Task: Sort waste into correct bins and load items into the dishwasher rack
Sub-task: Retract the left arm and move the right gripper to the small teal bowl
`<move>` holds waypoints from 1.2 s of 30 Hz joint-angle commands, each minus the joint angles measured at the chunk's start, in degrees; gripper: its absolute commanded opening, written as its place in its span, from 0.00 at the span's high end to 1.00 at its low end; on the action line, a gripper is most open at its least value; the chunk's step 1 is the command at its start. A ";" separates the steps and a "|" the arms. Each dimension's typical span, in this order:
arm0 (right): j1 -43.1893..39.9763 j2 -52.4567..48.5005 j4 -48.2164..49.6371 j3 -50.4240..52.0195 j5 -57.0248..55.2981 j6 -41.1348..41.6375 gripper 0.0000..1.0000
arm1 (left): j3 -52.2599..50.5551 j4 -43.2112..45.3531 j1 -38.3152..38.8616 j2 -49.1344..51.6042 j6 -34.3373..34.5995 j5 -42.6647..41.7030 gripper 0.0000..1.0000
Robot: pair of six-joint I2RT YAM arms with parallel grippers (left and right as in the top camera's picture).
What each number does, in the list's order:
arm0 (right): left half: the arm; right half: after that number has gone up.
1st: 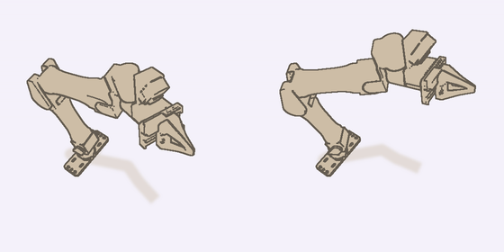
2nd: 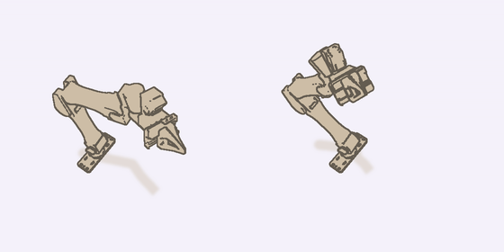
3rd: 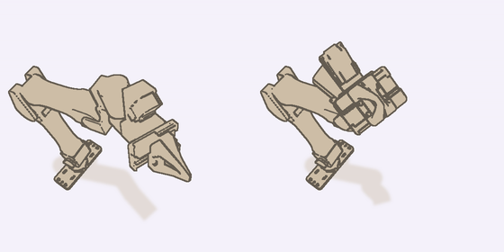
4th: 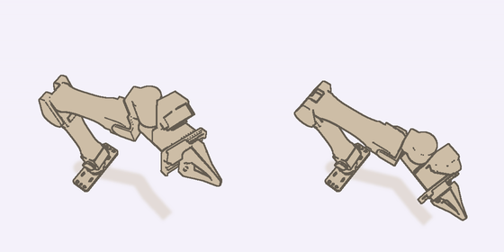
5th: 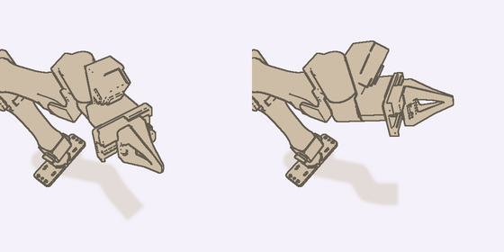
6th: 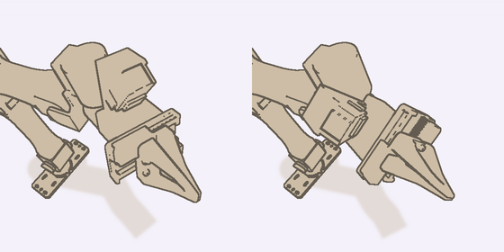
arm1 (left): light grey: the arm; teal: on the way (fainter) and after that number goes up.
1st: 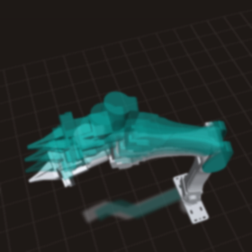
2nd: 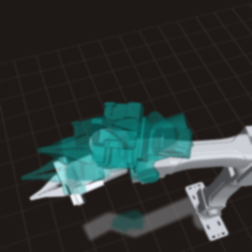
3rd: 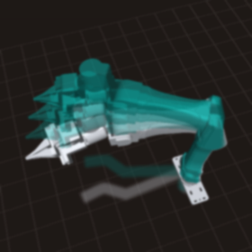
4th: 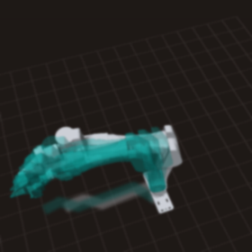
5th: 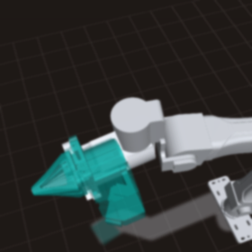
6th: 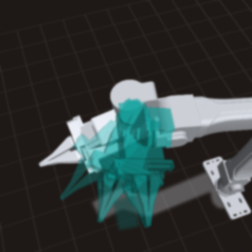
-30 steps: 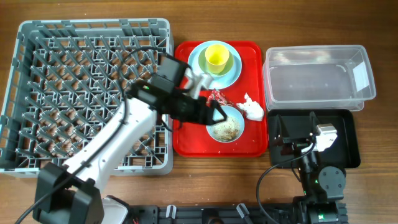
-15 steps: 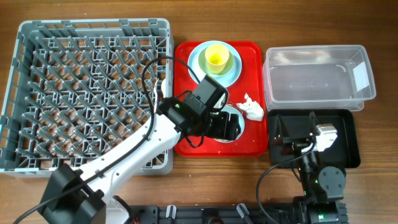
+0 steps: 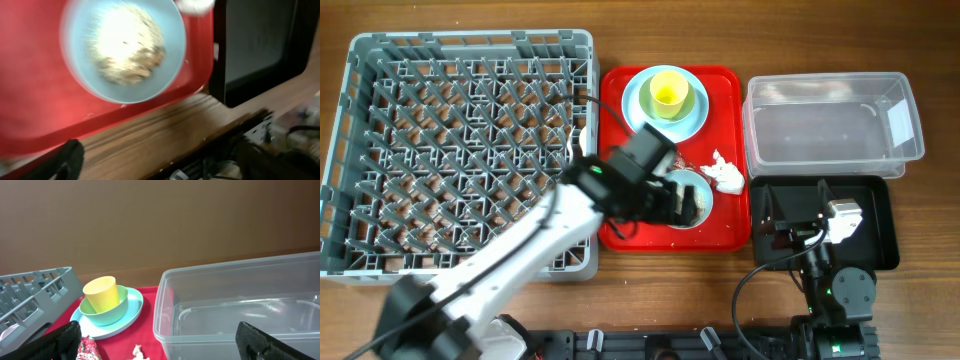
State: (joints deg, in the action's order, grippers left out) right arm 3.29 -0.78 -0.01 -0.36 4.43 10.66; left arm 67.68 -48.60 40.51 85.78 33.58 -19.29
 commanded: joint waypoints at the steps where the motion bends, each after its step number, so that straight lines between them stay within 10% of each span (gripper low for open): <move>1: 0.09 0.35 2.60 0.07 -0.28 0.52 0.00 | 6.56 -2.29 -8.11 -12.61 0.35 0.72 0.00; 6: 0.07 0.35 7.15 0.02 6.40 18.03 0.00 | 7.02 -2.38 -18.43 -28.00 0.09 1.60 0.00; 10: 0.07 -2.69 -0.66 -8.09 14.58 16.94 0.00 | 7.02 -3.96 -22.88 -36.46 0.04 2.10 0.00; 18: 0.07 -39.45 -48.89 -60.28 17.09 -8.13 0.00 | 7.02 -7.04 -23.32 -41.13 -0.11 7.19 0.00; 23: 0.09 -56.52 -64.04 -82.97 23.82 -4.66 0.00 | 7.02 -9.55 -23.32 -41.16 -0.11 7.19 0.00; 33: 7.39 -61.27 -69.75 -69.55 18.86 0.13 0.88 | 7.02 -9.57 -23.32 -41.16 -0.11 7.17 0.00; 36: 10.97 -61.27 -64.13 -61.96 13.77 5.86 0.95 | 7.02 -9.57 -23.32 -41.16 -0.11 7.19 0.00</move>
State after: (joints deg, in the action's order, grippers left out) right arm 11.07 -61.76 -67.42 -68.58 24.75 11.07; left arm 74.63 -58.30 17.50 44.73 33.74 -13.06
